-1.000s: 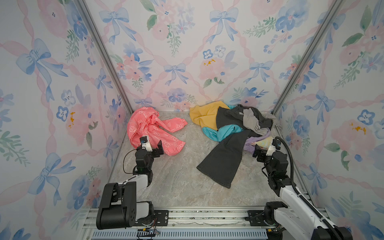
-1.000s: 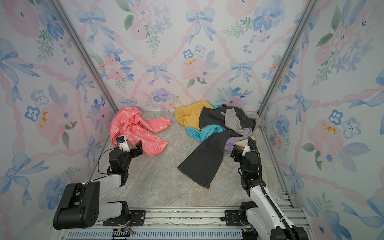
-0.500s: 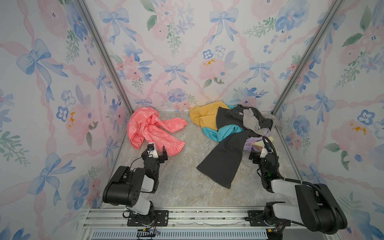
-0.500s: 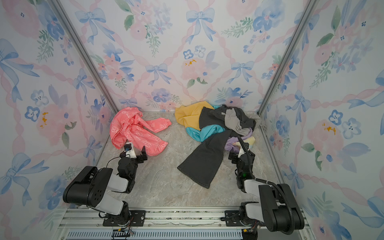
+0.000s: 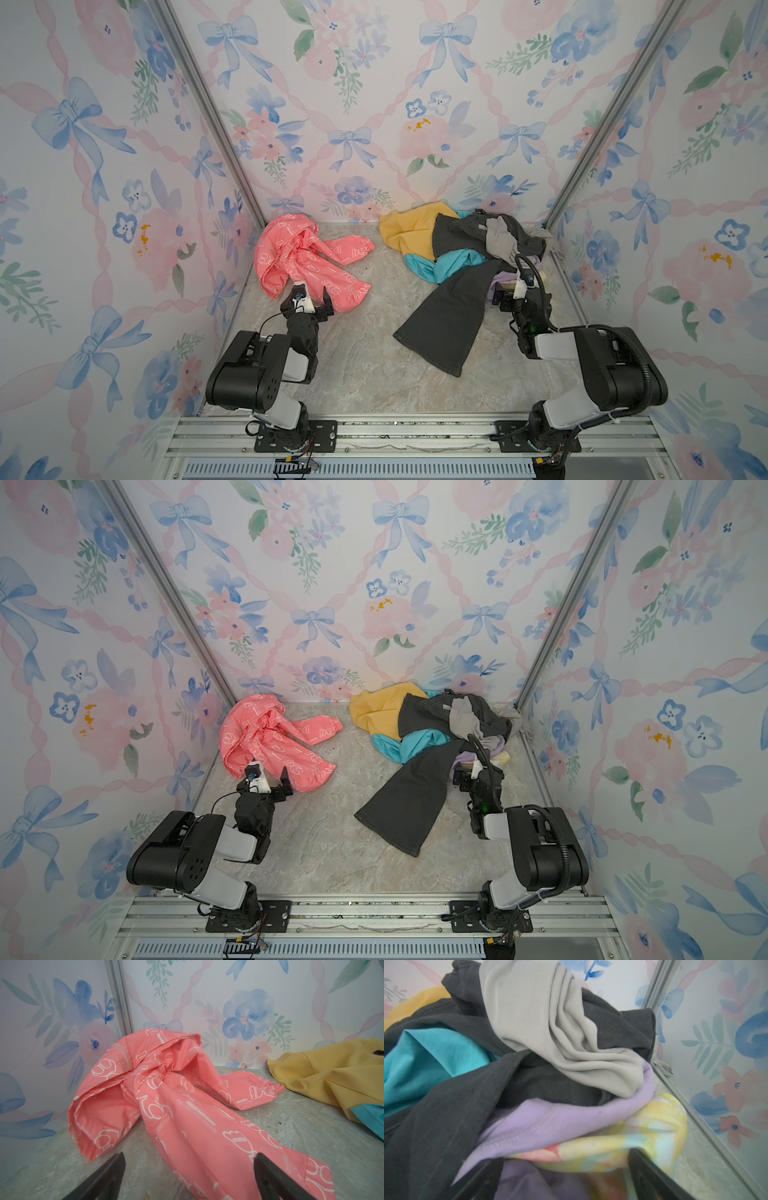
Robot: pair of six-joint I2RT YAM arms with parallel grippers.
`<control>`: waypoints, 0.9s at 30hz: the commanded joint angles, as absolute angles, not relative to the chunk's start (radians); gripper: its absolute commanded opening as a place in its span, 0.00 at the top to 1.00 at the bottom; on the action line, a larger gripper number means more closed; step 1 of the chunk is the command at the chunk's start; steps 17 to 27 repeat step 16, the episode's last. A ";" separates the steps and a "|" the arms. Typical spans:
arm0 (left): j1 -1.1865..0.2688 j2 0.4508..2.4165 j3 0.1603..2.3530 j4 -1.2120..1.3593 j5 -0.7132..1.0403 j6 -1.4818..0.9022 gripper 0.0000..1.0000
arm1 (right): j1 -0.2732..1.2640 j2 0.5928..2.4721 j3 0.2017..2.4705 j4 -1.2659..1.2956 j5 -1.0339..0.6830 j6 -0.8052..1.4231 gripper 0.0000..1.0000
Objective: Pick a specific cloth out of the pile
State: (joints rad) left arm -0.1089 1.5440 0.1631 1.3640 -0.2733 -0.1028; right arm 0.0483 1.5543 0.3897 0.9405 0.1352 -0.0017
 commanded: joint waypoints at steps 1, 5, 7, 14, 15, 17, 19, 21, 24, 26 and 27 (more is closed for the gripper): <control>-0.114 1.553 0.173 1.383 -0.284 -0.078 0.02 | 0.060 1.548 0.394 0.902 0.129 -0.006 0.03; -0.115 1.555 0.174 1.384 -0.284 -0.074 0.02 | 0.057 1.548 0.394 0.902 0.122 -0.002 0.03; -0.117 1.555 0.173 1.384 -0.288 -0.074 0.02 | 0.058 1.548 0.394 0.902 0.124 -0.003 0.03; -0.127 1.555 0.178 1.382 -0.296 -0.063 0.02 | 0.042 1.548 0.399 0.895 0.097 0.005 0.03; -0.127 1.556 0.179 1.382 -0.296 -0.063 0.02 | 0.045 1.548 0.397 0.896 0.103 0.002 0.03; -0.127 1.556 0.179 1.383 -0.296 -0.063 0.02 | 0.049 1.548 0.397 0.897 0.107 0.001 0.03; -0.127 1.556 0.179 1.383 -0.296 -0.063 0.02 | 0.049 1.548 0.397 0.897 0.107 0.001 0.03; -0.127 1.556 0.179 1.383 -0.296 -0.063 0.02 | 0.049 1.548 0.397 0.897 0.107 0.001 0.03; -0.127 1.556 0.179 1.383 -0.296 -0.063 0.02 | 0.049 1.548 0.397 0.897 0.107 0.001 0.03; -0.127 1.556 0.179 1.383 -0.296 -0.063 0.02 | 0.049 1.548 0.397 0.897 0.107 0.001 0.03; -0.127 1.556 0.179 1.383 -0.296 -0.063 0.02 | 0.049 1.548 0.397 0.897 0.107 0.001 0.03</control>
